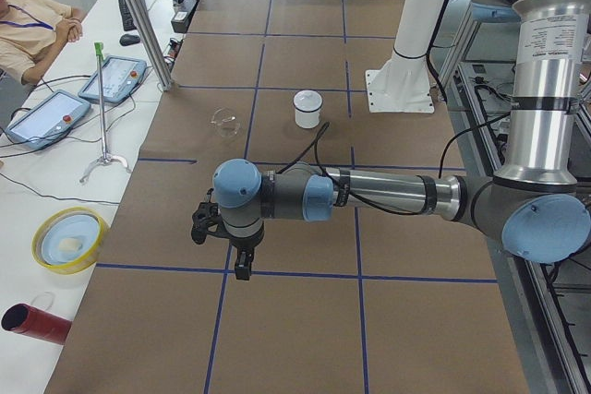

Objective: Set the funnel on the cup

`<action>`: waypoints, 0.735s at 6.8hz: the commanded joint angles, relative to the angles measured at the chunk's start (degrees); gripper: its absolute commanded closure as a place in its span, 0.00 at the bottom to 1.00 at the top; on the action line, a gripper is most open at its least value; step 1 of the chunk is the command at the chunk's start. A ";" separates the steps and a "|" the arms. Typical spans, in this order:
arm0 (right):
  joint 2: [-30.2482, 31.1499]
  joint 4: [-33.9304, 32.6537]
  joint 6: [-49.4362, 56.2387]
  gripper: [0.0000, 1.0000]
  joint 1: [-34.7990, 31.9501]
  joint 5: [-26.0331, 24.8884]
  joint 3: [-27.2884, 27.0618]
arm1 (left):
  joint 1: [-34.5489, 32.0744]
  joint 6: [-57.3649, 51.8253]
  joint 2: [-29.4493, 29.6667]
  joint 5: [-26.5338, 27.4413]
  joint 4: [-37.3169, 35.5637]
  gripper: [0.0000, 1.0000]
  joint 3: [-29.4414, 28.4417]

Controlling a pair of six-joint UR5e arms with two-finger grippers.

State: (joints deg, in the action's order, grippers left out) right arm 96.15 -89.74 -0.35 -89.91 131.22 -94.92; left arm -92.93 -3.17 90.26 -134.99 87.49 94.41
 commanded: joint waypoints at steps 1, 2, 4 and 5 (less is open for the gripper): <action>0.00 0.00 0.00 0.00 0.00 0.00 -0.01 | 0.02 0.27 -0.09 -0.01 0.31 0.00 -0.19; 0.00 0.00 0.00 0.00 0.00 0.00 0.08 | 0.02 0.45 -0.09 -0.10 0.23 0.00 -0.19; 0.00 0.00 0.00 0.00 0.00 0.00 -0.01 | 0.02 0.27 -0.79 -0.19 1.27 0.00 -0.28; 0.00 0.00 0.00 0.00 0.00 0.00 -0.01 | 0.02 0.27 -0.79 -0.19 4.50 0.00 0.68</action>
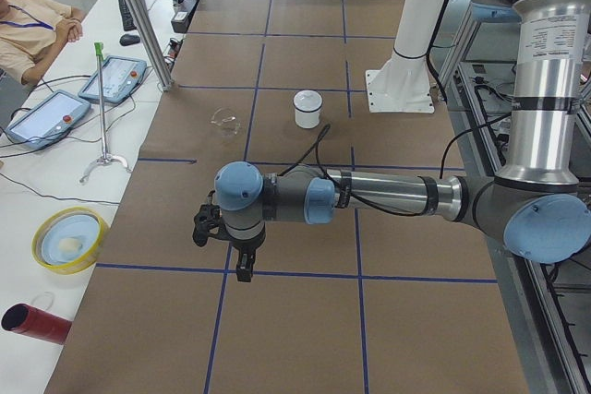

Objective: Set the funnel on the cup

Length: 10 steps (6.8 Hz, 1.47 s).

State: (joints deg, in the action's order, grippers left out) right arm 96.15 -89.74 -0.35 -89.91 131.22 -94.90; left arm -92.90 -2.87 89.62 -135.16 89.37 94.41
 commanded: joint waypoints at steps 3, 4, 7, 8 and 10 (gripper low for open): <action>0.00 0.00 0.00 0.00 0.00 0.00 -0.02 | 9.44 17.48 0.12 0.16 4.06 0.00 11.88; 0.00 0.00 0.00 0.00 0.00 0.00 0.07 | 16.98 27.99 0.29 0.42 3.88 0.00 18.55; 0.00 0.00 0.00 0.00 0.00 0.00 -0.02 | 31.33 55.43 3.26 1.57 3.71 0.00 28.80; 0.00 0.00 0.00 0.00 0.00 0.00 -0.02 | 38.95 64.13 8.33 8.70 2.31 0.00 28.38; 0.00 0.00 0.00 0.00 0.00 0.00 -0.02 | 48.04 71.58 20.80 12.62 -8.28 0.00 26.01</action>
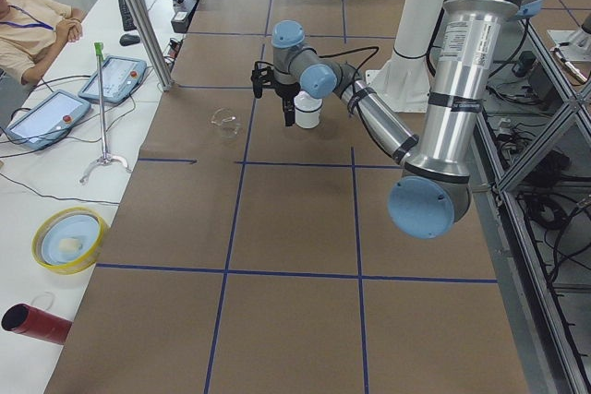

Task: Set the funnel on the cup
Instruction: 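Move the left gripper toward the white lid on the mug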

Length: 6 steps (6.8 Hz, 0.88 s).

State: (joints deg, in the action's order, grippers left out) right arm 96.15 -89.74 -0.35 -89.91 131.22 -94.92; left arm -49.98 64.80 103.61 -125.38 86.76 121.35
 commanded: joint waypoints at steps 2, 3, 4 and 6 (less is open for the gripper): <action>0.00 0.00 0.00 0.00 0.00 0.00 0.00 | 11.02 8.57 13.18 8.48 -8.54 0.04 -4.27; 0.00 0.00 0.00 0.00 0.00 0.00 0.00 | 13.04 9.37 15.03 9.44 -8.45 0.06 -6.97; 0.00 0.00 0.00 0.00 0.00 0.00 0.00 | 14.19 10.16 16.26 10.14 -8.36 0.07 -8.57; 0.00 0.00 0.00 0.00 0.00 0.00 0.09 | 15.96 10.26 17.06 10.15 -8.36 0.15 -9.81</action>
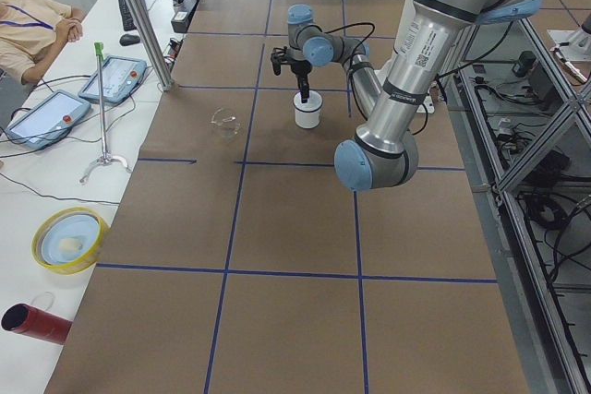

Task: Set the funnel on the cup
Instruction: 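Lower the left gripper and grasp the white lid's knob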

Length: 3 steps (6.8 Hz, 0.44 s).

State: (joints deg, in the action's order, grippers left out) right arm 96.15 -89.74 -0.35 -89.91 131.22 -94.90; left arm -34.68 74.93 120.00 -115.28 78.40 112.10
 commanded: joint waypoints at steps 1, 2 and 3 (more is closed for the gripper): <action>0.00 0.00 0.00 0.00 0.00 0.00 -0.02 | 0.67 0.12 0.68 0.05 0.00 0.20 -0.66; 0.00 0.00 0.00 0.00 0.00 0.00 -0.02 | 0.67 0.47 0.68 -0.03 -0.09 0.25 -0.48; 0.00 0.00 0.00 0.00 0.00 0.00 -0.02 | 0.67 1.00 0.59 -0.03 0.00 0.26 -0.48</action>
State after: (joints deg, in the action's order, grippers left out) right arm 96.15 -89.74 -0.35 -89.91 131.22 -94.91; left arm -34.04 75.47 120.62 -115.29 78.36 111.59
